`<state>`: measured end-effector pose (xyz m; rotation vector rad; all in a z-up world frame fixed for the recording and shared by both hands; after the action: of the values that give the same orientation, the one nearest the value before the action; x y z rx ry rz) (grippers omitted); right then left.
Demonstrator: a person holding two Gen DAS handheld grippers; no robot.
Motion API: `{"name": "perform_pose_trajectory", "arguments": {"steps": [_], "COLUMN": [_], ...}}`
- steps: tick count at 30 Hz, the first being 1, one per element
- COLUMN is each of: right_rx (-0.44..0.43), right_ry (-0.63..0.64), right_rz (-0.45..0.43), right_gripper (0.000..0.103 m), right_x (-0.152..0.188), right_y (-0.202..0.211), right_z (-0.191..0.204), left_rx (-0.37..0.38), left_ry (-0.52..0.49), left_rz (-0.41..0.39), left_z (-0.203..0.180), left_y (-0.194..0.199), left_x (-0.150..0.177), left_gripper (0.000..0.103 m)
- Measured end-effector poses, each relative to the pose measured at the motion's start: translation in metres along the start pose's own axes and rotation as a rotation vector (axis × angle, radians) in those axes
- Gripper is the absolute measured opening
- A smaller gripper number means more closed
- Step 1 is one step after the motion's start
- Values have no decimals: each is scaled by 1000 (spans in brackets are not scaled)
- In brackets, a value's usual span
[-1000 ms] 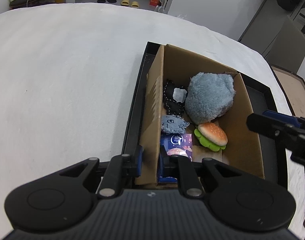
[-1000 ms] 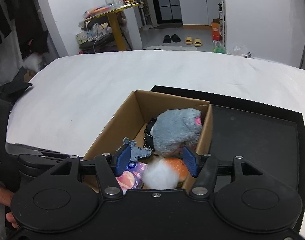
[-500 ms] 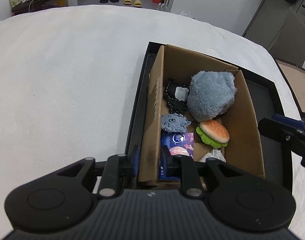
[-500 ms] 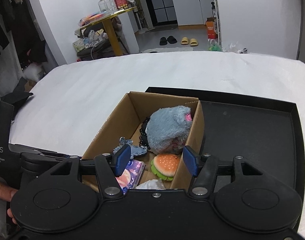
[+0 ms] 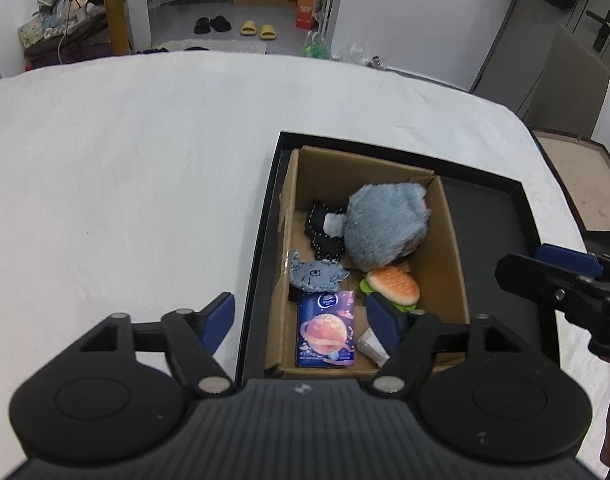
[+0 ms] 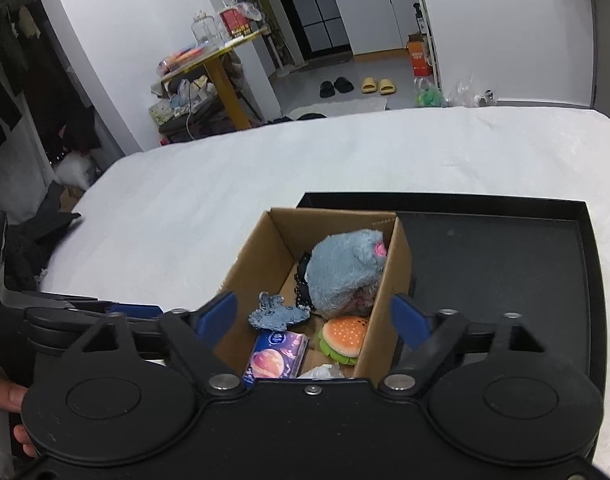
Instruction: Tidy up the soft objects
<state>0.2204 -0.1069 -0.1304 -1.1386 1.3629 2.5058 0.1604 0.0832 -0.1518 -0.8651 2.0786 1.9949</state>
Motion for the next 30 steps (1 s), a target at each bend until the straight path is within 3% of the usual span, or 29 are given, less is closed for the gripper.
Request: {"name": "perform_pose_trajectory", "arguments": {"steps": [3, 12, 30], "right_rx": [0, 34, 73], "right_ry": [-10, -28, -42], "right_rz": [-12, -36, -106], "right_gripper": [95, 101, 103], "right_x": [-2, 4, 15], "right_y": [12, 46, 113], "right_z": [-3, -14, -22], "left_rx": [-13, -23, 14], "left_ry": [1, -10, -28], "left_rz": [-12, -52, -94], "left_z": [-5, -17, -49], "left_y": [14, 50, 105], "left_x": [-2, -1, 22], "left_gripper": [84, 92, 96]}}
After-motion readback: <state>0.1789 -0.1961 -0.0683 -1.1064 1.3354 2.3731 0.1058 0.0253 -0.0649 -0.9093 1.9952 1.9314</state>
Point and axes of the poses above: each gripper's, at about its wrist camera, not at the fingertips, and y roughly against the way its jaws point, z to its left, x to its underside, the point moved 4 cm from there along -y, roughly the way its jaws point, and after that the axes turned 4 degrees about z, right-handed, at the moved point
